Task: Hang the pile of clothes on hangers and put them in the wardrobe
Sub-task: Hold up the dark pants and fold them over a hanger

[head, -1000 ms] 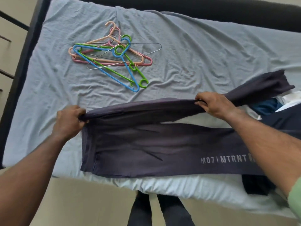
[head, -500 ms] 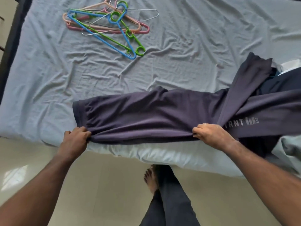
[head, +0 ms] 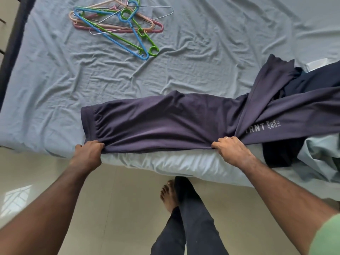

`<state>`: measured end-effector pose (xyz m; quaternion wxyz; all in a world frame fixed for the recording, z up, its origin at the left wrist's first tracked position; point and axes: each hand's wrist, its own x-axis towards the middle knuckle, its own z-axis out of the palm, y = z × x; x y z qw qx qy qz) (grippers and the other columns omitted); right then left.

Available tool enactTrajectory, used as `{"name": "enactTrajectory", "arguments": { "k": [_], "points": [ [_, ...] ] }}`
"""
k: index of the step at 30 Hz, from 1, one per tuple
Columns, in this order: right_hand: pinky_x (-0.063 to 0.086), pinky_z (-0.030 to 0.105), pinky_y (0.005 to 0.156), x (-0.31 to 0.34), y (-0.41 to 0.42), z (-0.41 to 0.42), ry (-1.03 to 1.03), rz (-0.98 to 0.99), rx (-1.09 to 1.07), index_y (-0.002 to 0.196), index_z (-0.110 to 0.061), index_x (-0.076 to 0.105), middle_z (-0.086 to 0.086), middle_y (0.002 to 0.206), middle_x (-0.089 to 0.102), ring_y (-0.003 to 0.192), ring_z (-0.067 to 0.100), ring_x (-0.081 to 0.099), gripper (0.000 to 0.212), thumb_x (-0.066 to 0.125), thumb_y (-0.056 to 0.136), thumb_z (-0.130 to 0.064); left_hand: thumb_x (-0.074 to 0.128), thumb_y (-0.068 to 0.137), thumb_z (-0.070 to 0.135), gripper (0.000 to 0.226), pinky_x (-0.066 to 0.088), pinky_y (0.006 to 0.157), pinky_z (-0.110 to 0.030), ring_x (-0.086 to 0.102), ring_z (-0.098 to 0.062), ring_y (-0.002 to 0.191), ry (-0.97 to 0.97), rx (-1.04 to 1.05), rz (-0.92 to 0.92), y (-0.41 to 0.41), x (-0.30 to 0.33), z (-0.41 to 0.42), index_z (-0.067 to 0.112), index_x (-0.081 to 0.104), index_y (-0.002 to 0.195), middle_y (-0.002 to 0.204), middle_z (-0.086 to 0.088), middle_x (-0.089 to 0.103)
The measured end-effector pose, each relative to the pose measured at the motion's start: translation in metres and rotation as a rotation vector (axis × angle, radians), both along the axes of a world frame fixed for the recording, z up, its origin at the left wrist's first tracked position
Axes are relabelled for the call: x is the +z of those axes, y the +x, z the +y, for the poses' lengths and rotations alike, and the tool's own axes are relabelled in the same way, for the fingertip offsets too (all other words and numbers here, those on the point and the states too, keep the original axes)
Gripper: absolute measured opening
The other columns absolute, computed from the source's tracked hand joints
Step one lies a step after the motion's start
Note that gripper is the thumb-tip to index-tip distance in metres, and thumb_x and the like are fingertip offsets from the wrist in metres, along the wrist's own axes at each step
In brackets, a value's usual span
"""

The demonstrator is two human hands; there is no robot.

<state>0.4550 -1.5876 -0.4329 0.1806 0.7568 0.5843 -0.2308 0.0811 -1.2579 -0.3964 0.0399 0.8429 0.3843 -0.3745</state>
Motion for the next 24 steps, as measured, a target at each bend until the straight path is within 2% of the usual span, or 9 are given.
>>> {"name": "enactTrajectory", "arguments": {
  "k": [4,6,10,12,16,18,21,24],
  "points": [
    [0.038,0.035,0.102,0.01,0.005,-0.003,-0.013,0.03,0.007,0.125,-0.03,0.061,-0.006,0.113,0.065,0.11,0.018,0.06,0.033,0.053,0.096,-0.015,0.065,0.088,0.024,0.03,0.04,0.092,-0.042,0.055,-0.025,0.121,-0.068,0.006,-0.2,0.039,0.015,-0.018,0.021,0.064,0.118,0.123,-0.001,0.063],
    [0.037,0.037,0.106,0.014,0.019,-0.005,0.036,0.064,-0.043,0.12,-0.026,0.064,-0.005,0.115,0.066,0.114,0.019,0.06,0.028,0.057,0.094,-0.019,0.068,0.089,0.03,0.032,0.043,0.092,-0.041,0.056,-0.026,0.119,-0.135,0.014,-0.273,0.075,0.019,-0.035,0.02,0.065,0.118,0.122,-0.001,0.064],
    [0.049,0.046,0.096,0.023,0.043,-0.016,0.282,0.183,-0.267,0.108,-0.013,0.07,0.006,0.109,0.068,0.105,0.032,0.065,0.023,0.07,0.086,-0.018,0.074,0.087,0.028,0.029,0.049,0.091,-0.036,0.064,-0.026,0.109,-0.34,0.172,-0.479,0.148,0.023,-0.086,0.013,0.07,0.112,0.112,-0.004,0.07],
    [0.052,0.047,0.09,0.031,0.056,-0.023,0.411,0.181,-0.412,0.105,-0.012,0.068,0.007,0.108,0.067,0.101,0.033,0.064,0.022,0.072,0.083,-0.014,0.075,0.088,0.023,0.025,0.049,0.089,-0.032,0.067,-0.025,0.102,-0.451,0.216,-0.55,0.184,0.022,-0.113,0.008,0.072,0.108,0.105,-0.006,0.072],
    [0.049,0.044,0.077,0.05,0.104,-0.038,0.512,0.003,-0.602,0.097,-0.017,0.064,0.002,0.099,0.063,0.095,0.029,0.06,0.017,0.069,0.081,-0.012,0.072,0.091,0.022,0.022,0.048,0.077,-0.024,0.068,-0.018,0.091,-0.609,0.279,-0.583,0.257,0.02,-0.155,0.008,0.07,0.108,0.099,-0.002,0.073],
    [0.045,0.042,0.073,0.061,0.14,-0.054,0.51,-0.128,-0.594,0.094,-0.018,0.064,0.001,0.096,0.061,0.093,0.028,0.059,0.019,0.069,0.078,-0.009,0.071,0.091,0.024,0.019,0.047,0.075,-0.023,0.068,-0.015,0.091,-0.647,0.323,-0.593,0.299,0.02,-0.17,0.012,0.071,0.105,0.098,0.0,0.073],
    [0.04,0.043,0.072,0.079,0.194,-0.074,0.509,-0.24,-0.651,0.094,-0.02,0.066,0.001,0.096,0.061,0.096,0.029,0.058,0.021,0.065,0.076,-0.009,0.073,0.089,0.028,0.021,0.052,0.083,-0.031,0.067,-0.022,0.095,-0.676,0.35,-0.607,0.357,0.024,-0.186,0.011,0.07,0.101,0.096,-0.002,0.073],
    [0.043,0.044,0.074,0.092,0.235,-0.093,0.581,-0.241,-0.758,0.096,-0.017,0.067,0.001,0.099,0.063,0.098,0.03,0.057,0.024,0.064,0.076,-0.006,0.074,0.088,0.034,0.038,0.05,0.095,-0.035,0.066,-0.024,0.105,-0.71,0.33,-0.597,0.414,0.024,-0.195,0.011,0.067,0.117,0.109,-0.003,0.072]
  ]
}}
